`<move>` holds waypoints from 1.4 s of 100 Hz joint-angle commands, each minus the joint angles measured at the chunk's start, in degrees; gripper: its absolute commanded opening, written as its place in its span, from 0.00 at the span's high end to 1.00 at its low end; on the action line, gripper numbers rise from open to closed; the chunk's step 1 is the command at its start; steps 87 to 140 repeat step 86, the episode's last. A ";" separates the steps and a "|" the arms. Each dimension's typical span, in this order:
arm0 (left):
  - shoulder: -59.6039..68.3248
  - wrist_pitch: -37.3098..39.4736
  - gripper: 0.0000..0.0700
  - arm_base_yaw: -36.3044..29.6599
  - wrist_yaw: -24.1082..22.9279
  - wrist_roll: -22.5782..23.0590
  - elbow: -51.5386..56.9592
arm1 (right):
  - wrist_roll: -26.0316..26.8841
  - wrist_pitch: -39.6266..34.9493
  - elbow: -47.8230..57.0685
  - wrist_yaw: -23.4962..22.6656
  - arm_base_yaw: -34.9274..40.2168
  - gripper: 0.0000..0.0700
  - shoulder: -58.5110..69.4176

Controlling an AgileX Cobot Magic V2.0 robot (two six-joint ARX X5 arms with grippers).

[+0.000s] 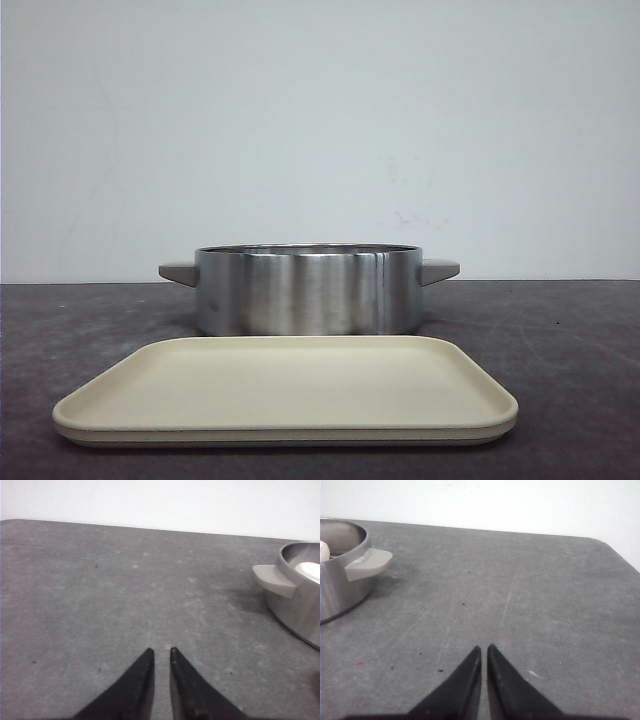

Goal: Steam buns

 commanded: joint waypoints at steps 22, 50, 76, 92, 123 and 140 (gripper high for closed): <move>-0.11 -0.24 0.97 0.79 0.22 0.09 -1.05 | -0.15 0.79 -0.22 -0.02 -0.13 0.98 -0.04; -0.11 -0.24 0.97 0.79 0.22 0.09 -1.05 | -0.15 0.79 -0.22 -0.02 -0.13 0.98 -0.04; -0.11 -0.24 0.97 0.79 0.22 0.09 -1.05 | -0.15 0.79 -0.22 -0.02 -0.13 0.98 -0.04; -0.11 -0.24 0.97 0.79 0.22 0.09 -1.05 | -0.15 0.79 -0.22 -0.02 -0.13 0.98 -0.04; -0.11 -0.24 0.97 0.79 0.22 0.09 -1.05 | -0.15 0.79 -0.22 -0.02 -0.13 0.98 -0.04; -0.11 -0.24 0.97 0.79 0.22 0.09 -1.05 | -0.15 0.79 -0.22 -0.02 -0.13 0.98 -0.04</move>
